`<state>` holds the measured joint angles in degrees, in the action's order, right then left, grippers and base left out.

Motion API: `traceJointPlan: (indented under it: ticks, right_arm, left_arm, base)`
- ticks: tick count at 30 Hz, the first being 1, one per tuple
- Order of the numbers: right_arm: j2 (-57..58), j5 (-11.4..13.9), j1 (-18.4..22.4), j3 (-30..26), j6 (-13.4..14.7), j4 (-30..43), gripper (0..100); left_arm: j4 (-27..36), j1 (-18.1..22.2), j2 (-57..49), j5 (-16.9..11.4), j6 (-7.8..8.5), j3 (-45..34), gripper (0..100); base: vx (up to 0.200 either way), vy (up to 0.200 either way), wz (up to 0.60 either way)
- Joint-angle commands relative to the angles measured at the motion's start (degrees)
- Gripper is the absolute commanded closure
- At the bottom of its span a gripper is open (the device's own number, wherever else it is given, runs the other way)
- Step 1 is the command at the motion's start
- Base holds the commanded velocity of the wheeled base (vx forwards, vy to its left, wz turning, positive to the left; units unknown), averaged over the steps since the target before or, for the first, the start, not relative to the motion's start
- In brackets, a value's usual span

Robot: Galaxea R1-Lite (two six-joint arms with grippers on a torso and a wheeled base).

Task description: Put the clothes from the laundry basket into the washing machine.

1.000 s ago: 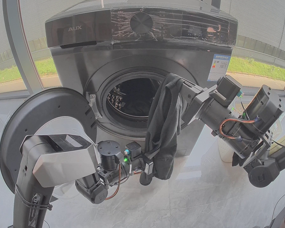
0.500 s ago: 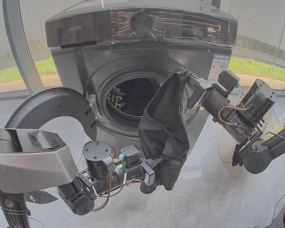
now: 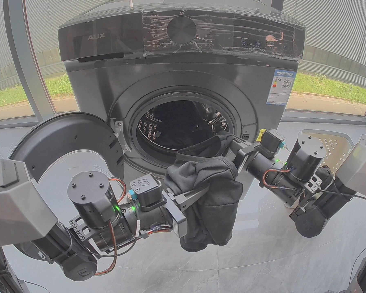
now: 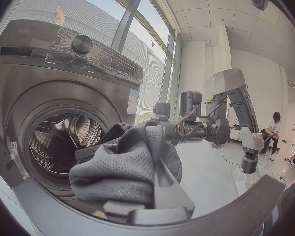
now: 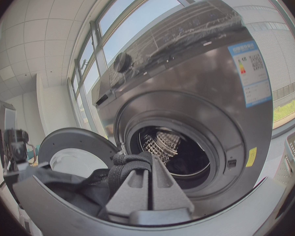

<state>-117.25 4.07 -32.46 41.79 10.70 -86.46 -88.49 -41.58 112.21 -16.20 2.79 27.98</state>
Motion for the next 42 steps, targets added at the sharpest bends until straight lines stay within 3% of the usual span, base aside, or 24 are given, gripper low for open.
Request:
traceJointPlan:
  ticks: [1,5,6,9,11,12,13,16,23,26,28,32,33,34,35,42]
  right_arm:
    - [-2.28,0.15,-0.32,-0.92,-0.07,-0.12,100]
    - [-1.93,0.32,-0.5,-2.85,-0.51,-0.29,100]
    - [-1.67,0.23,-0.58,-3.73,-1.21,-0.29,0]
    - [0.18,0.23,0.03,-9.18,-5.08,-1.0,0]
    - [1.94,0.23,0.21,-11.73,-5.34,-0.91,0]
    - [1.94,0.23,0.21,-11.73,-5.34,-0.91,0]
    - [3.61,0.15,0.65,-14.81,-5.78,-0.82,0]
    - [5.01,-0.47,1.26,-16.83,-5.96,-0.47,0]
    - [5.89,-2.23,2.84,-20.52,-5.52,-1.17,0]
    - [5.72,-2.14,2.84,-21.14,-5.25,-1.26,0]
    - [5.54,-2.14,2.93,-21.05,-5.08,-1.26,0]
    - [5.63,-1.96,3.64,-20.87,-4.99,-1.26,0]
    - [5.63,-1.96,3.64,-20.87,-4.99,-1.26,0]
    - [5.8,-1.96,4.07,-21.05,-4.99,-1.7,0]
    - [5.98,-1.96,4.25,-21.05,-4.9,-1.79,0]
    - [5.98,-1.96,4.69,-21.05,-4.9,-1.79,0]
  left_arm:
    - [-0.01,0.1,-1.03,0.03,0.02,0.06,100]
    - [-0.01,0.89,-1.12,1.17,0.02,0.5,100]
    - [-0.01,1.33,-1.12,2.05,0.02,0.59,100]
    - [-0.01,2.56,-1.47,7.59,-0.24,0.5,100]
    - [-0.01,3.35,-2.09,10.84,-0.86,0.15,100]
    - [-0.01,3.35,-2.09,10.84,-0.86,0.15,100]
    - [-0.01,3.96,-3.93,14.62,-2.26,-0.82,100]
    - [-0.01,3.96,-6.31,17.17,-3.85,-2.4,100]
    - [-0.01,3.35,-6.75,22.71,-4.46,-7.24,100]
    - [-0.01,2.21,-5.69,23.67,-6.48,-7.76,100]
    - [-0.1,1.33,-4.81,24.11,-6.66,-7.32,100]
    - [-0.1,-0.61,-1.3,28.51,-7.45,-6.88,100]
    - [-0.1,-0.61,-1.3,28.51,-7.45,-6.88,100]
    - [-0.1,-0.78,0.37,31.58,-7.45,-6.36,100]
    - [-0.1,-0.78,1.16,32.72,-7.63,-5.83,100]
    - [-0.19,-0.61,2.66,32.9,-7.71,-4.6,100]
  base:
    - [0.0,0.0,0.0]
    - [0.0,0.0,0.0]
    - [0.0,0.0,0.0]
    - [0.0,0.0,0.0]
    - [0.0,0.0,0.0]
    - [0.0,0.0,0.0]
    - [0.0,0.0,0.0]
    - [0.0,0.0,0.0]
    - [0.0,0.0,0.0]
    - [0.0,0.0,0.0]
    - [0.0,0.0,0.0]
    - [0.0,0.0,0.0]
    - [0.0,0.0,0.0]
    - [0.0,0.0,0.0]
    - [0.0,0.0,0.0]
    - [0.057,0.0,0.0]
